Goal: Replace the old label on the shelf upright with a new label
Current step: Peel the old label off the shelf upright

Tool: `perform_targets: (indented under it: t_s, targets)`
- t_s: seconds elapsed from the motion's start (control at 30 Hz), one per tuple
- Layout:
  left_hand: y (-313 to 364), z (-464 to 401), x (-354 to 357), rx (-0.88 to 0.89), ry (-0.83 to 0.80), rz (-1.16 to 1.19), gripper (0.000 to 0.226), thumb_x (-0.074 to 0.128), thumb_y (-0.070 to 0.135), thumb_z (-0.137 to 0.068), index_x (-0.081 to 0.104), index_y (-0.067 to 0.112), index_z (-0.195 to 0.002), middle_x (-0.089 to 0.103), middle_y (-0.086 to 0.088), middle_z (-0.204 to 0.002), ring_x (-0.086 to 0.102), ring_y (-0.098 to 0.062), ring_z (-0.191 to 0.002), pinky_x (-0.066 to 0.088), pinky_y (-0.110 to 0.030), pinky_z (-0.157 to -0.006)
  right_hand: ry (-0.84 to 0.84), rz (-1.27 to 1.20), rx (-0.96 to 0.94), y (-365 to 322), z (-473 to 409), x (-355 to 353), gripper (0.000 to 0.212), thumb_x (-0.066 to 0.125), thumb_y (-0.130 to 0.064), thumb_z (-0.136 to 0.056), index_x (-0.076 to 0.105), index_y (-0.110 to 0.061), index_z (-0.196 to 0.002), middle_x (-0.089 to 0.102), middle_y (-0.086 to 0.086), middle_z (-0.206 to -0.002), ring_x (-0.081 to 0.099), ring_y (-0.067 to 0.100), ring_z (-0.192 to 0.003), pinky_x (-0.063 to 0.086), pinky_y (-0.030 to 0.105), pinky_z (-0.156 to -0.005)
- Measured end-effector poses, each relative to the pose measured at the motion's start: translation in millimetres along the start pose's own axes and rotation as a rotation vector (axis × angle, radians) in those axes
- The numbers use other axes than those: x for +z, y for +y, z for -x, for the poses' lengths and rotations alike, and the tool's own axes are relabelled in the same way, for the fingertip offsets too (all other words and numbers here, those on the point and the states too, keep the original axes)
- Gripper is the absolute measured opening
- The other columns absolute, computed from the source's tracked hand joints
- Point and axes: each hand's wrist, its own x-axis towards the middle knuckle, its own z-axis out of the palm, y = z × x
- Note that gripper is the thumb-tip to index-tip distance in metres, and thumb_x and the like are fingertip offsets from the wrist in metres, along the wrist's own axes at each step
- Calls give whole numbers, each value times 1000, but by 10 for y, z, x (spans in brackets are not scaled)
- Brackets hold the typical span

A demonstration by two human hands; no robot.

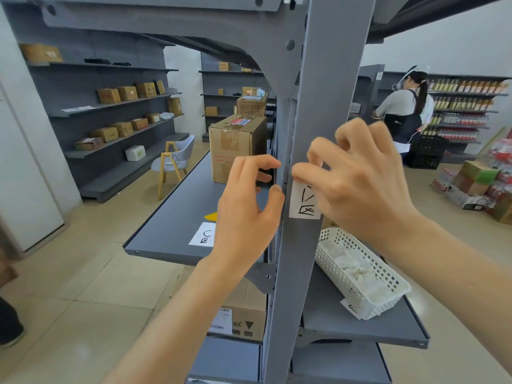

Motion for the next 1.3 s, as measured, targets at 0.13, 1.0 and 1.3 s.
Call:
perform_targets:
  t_s: [0.13,1.0,1.3]
  targets:
    - [-15,19,-6,65,16,-90,23,66,21,-95,64,24,-118,58,6,-113,61,-10,-98,53,-25,-75,-15,-78,31,5,160,25,17,68,-6,-87,69,-18,-75,65,-1,-83,38,27,-89,30,42,-73]
    - [163,-125,194,375,282,-706,9,67,17,-86,67,12,-78,68,-7,-104,63,-22,-116,40,-34,-77,81,-466,520,-144,313,52,12,67,-24,-96,74,-21,-87,67,-5,-78,55,25,-81,34,41,-77]
    - [95,27,181,346,173,-575,14,61,20,-93,69,9,-89,65,-12,-106,60,-24,-113,46,-34,-83,-15,-527,390,-38,353,71,22,74,-35,-93,79,-23,-111,62,5,-92,50,29,-90,43,47,-77]
